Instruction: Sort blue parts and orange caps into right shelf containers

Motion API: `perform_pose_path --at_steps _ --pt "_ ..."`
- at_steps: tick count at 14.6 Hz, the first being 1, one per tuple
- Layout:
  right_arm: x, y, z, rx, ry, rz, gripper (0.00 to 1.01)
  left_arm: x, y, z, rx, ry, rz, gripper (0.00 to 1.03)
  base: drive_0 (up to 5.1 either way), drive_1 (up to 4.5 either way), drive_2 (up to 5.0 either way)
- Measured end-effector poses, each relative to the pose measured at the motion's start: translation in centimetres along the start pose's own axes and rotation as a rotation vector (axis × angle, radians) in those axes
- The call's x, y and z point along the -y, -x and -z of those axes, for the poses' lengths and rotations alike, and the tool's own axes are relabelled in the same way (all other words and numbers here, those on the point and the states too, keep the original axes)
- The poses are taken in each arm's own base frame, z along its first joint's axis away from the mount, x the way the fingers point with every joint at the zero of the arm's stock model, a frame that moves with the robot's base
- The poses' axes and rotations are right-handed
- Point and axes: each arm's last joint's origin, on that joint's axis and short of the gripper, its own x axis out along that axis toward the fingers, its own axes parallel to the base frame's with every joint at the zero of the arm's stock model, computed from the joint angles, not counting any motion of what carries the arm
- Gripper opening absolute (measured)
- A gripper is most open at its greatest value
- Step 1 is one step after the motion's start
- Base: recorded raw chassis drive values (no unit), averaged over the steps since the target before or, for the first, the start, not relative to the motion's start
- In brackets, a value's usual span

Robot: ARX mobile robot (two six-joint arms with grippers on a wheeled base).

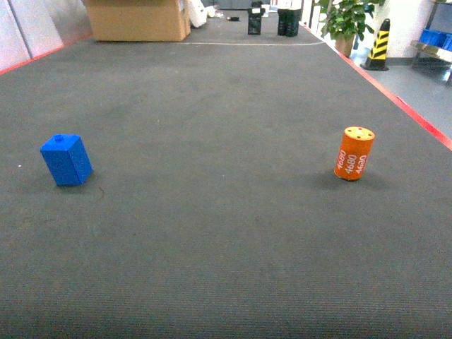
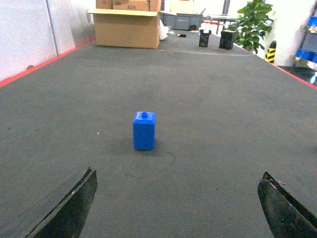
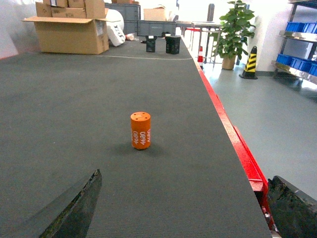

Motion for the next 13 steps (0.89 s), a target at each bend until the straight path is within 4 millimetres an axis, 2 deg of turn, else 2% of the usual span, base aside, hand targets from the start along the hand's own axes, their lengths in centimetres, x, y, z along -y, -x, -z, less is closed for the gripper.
perform_pose_path --at_steps 13 --pt "0.00 0.00 0.00 0.000 0.000 0.000 0.98 0.00 0.00 0.00 0.000 0.000 0.000 0.98 0.0 0.00 0.0"
